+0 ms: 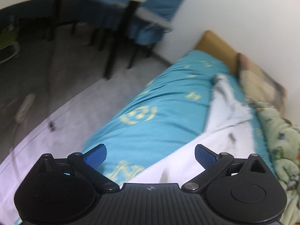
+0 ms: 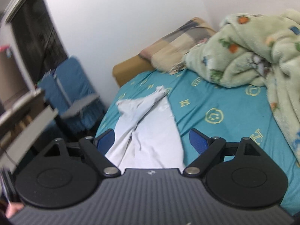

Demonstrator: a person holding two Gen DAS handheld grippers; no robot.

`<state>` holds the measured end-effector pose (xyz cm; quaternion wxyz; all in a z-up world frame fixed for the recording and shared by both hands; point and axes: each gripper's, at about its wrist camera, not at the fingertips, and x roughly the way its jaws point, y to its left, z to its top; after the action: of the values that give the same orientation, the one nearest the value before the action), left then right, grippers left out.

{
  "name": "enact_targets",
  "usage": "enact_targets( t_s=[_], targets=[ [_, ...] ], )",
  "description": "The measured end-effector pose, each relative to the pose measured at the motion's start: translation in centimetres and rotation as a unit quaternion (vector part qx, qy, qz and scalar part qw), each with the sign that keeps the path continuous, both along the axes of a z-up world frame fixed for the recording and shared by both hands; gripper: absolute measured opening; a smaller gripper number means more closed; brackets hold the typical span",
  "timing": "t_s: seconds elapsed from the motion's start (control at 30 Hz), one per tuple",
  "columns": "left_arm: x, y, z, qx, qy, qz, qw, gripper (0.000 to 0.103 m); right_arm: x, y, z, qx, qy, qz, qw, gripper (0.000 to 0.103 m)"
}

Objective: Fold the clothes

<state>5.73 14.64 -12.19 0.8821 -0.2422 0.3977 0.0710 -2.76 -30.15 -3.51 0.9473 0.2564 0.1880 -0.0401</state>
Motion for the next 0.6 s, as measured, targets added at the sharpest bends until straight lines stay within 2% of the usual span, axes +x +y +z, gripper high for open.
enact_targets(
  t_s=[0.07, 0.2, 0.23, 0.27, 0.3, 0.33, 0.37, 0.43, 0.53, 0.6],
  targets=[
    [-0.1, 0.2, -0.6, 0.007, 0.028, 0.008, 0.9996, 0.089, -0.2, -1.1, -0.2, 0.02, -0.004, -0.011, 1.0, 0.088],
    [0.1, -0.7, -1.9, 0.034, 0.08, -0.005, 0.9962, 0.072, 0.1, -2.4, -1.0, 0.049, 0.007, -0.021, 0.999, 0.088],
    [0.2, -0.9, -2.2, 0.041, 0.092, -0.009, 0.9949, 0.059, 0.0, -2.6, -1.2, 0.058, 0.01, -0.021, 0.998, 0.088],
    [0.2, -1.2, -2.5, 0.047, 0.105, -0.012, 0.9932, 0.041, 0.0, -2.8, -1.4, 0.066, 0.013, -0.022, 0.998, 0.088],
    [0.3, -1.4, -2.9, 0.054, 0.118, -0.015, 0.9914, 0.032, -0.1, -3.0, -1.5, 0.073, 0.012, -0.021, 0.997, 0.088],
    [0.3, -1.7, -2.9, 0.063, 0.124, -0.019, 0.9901, 0.013, -0.2, -3.1, -1.5, 0.08, 0.011, -0.019, 0.997, 0.088],
    [0.1, -2.1, -2.7, 0.075, 0.123, -0.023, 0.9894, 0.007, -0.3, -3.3, -1.5, 0.084, 0.009, -0.018, 0.996, 0.088],
    [-0.4, -3.1, -1.8, 0.1, 0.111, -0.034, 0.9882, 0.002, -0.5, -3.5, -1.4, 0.088, 0.004, -0.014, 0.996, 0.088],
    [-2.1, -6.0, 1.0, 0.143, 0.054, -0.068, 0.9859, 0.002, -0.6, -4.1, -1.6, 0.093, 0.005, -0.014, 0.996, 0.088],
    [-3.6, -8.3, 3.0, 0.173, 0.01, -0.097, 0.9802, 0.002, -0.8, -4.5, -1.6, 0.091, 0.006, -0.021, 0.996, 0.088]
  ],
)
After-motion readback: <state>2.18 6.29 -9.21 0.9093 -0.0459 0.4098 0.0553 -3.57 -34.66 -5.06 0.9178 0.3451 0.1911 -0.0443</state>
